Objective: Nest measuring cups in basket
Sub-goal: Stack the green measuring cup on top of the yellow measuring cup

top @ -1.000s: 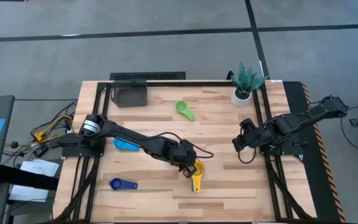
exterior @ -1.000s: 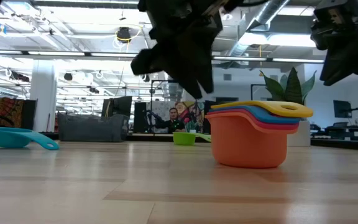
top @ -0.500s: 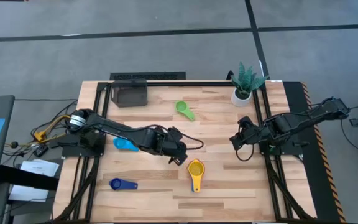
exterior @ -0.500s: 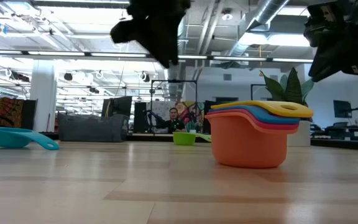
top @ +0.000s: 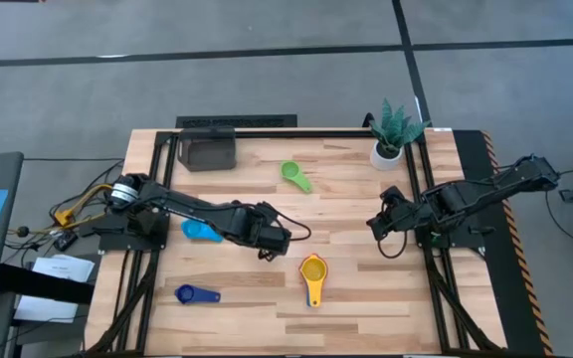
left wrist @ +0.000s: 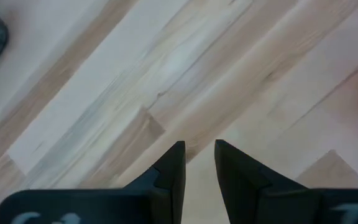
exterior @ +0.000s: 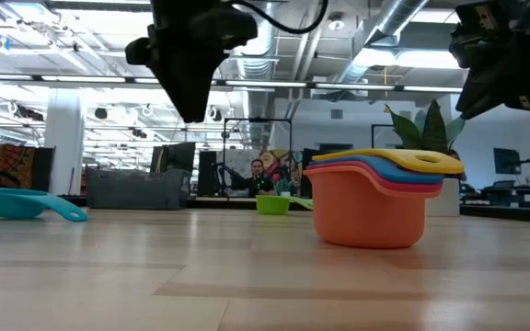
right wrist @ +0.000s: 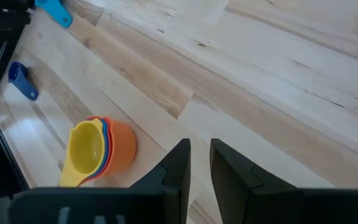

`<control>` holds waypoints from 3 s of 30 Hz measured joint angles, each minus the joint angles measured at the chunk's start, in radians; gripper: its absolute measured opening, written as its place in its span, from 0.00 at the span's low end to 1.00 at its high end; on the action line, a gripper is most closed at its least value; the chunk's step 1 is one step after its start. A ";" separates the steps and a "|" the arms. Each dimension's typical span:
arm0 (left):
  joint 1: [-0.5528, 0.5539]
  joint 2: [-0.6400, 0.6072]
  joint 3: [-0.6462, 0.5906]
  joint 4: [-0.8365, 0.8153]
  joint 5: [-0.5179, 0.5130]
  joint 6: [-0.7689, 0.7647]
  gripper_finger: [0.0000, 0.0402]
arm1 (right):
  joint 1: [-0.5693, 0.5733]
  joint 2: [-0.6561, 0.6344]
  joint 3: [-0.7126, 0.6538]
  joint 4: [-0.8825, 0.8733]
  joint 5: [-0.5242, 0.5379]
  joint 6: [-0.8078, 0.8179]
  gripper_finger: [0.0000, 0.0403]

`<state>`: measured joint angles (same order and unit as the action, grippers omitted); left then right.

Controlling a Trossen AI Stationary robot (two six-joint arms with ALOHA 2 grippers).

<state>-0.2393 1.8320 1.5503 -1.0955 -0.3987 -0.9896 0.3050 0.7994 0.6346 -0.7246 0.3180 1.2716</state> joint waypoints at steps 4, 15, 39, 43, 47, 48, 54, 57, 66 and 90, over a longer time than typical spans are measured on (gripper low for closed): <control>0.008 -0.006 0.000 -0.017 0.025 0.001 0.19 | 0.000 0.000 0.000 -0.005 0.000 0.000 0.21; 0.069 -0.151 -0.075 -0.044 -0.061 -0.015 0.19 | -0.003 0.000 0.000 -0.052 0.000 0.000 0.21; 0.476 -0.078 -0.395 0.860 0.065 0.159 0.19 | -0.038 0.000 0.000 -0.018 -0.004 0.103 0.21; 0.551 -0.019 -0.365 0.878 0.081 0.159 0.19 | -0.039 0.000 0.000 -0.008 0.000 0.120 0.21; 0.608 0.003 -0.342 0.882 0.079 0.159 0.19 | -0.039 0.000 0.000 0.002 0.003 0.149 0.21; 0.618 0.004 -0.340 0.882 0.082 0.159 0.19 | -0.039 0.000 0.000 0.001 0.004 0.150 0.21; 0.656 0.004 -0.340 0.937 0.079 0.222 0.19 | -0.039 0.000 0.000 0.000 0.029 0.153 0.21; 0.656 0.004 -0.339 0.973 0.077 0.244 0.19 | -0.051 0.000 0.000 0.000 0.050 0.153 0.21; 0.654 0.038 -0.338 1.004 0.046 0.228 0.20 | -0.090 0.000 0.000 0.031 0.043 0.085 0.23; 0.630 0.177 -0.277 0.984 0.108 0.201 0.40 | -0.126 -0.042 0.062 -0.131 0.017 0.082 0.32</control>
<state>0.3912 2.0093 1.2732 -0.1110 -0.2911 -0.7881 0.1794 0.7574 0.6964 -0.8559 0.3351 1.3540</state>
